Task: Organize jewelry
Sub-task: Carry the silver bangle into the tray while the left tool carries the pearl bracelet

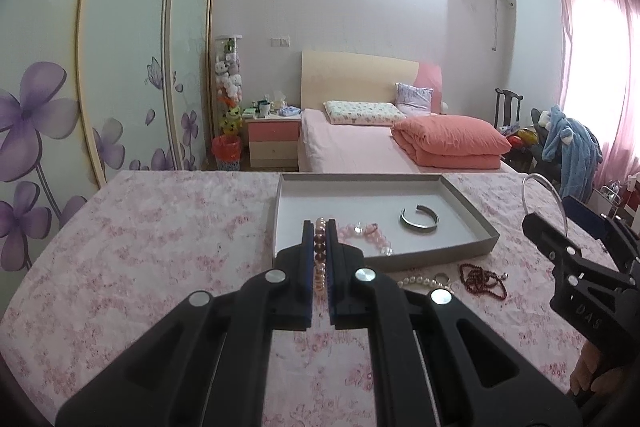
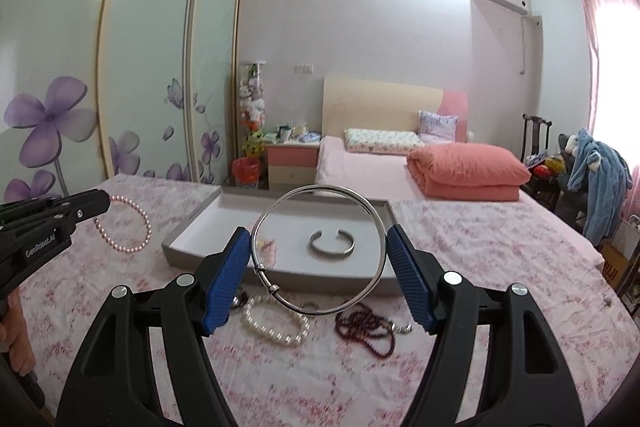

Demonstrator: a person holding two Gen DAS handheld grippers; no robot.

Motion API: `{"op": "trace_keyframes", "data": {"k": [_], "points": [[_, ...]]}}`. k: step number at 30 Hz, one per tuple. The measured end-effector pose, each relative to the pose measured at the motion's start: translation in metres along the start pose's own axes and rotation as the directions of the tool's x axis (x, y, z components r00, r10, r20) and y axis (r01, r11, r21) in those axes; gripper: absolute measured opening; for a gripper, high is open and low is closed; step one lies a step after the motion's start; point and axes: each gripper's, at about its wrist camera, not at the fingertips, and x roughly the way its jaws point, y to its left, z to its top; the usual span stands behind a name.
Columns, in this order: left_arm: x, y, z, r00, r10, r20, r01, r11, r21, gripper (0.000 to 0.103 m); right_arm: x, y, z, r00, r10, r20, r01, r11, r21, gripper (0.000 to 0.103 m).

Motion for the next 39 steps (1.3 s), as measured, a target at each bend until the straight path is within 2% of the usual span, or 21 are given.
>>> {"op": "trace_keyframes", "data": {"k": [9, 21, 31, 39], "points": [[0.008, -0.012, 0.017, 0.998, 0.032, 0.046, -0.033, 0.999, 0.028, 0.006, 0.011, 0.004, 0.015, 0.995, -0.049, 0.088, 0.051, 0.999, -0.018, 0.07], [0.038, -0.024, 0.043, 0.996, 0.042, 0.08, -0.047, 0.997, 0.055, 0.006, 0.04, -0.004, 0.03, 0.986, -0.09, 0.14, 0.09, 0.996, 0.007, 0.07], [0.077, -0.031, 0.047, 0.999, 0.028, 0.045, -0.031, 0.998, 0.061, 0.007, 0.074, -0.012, 0.03, 0.989, -0.105, 0.103, 0.104, 0.994, 0.014, 0.07], [0.122, -0.033, 0.042, 1.0, 0.008, -0.018, -0.007, 0.998, 0.058, 0.007, 0.116, -0.011, 0.019, 0.996, -0.087, -0.008, 0.086, 0.996, -0.006, 0.07]]}}
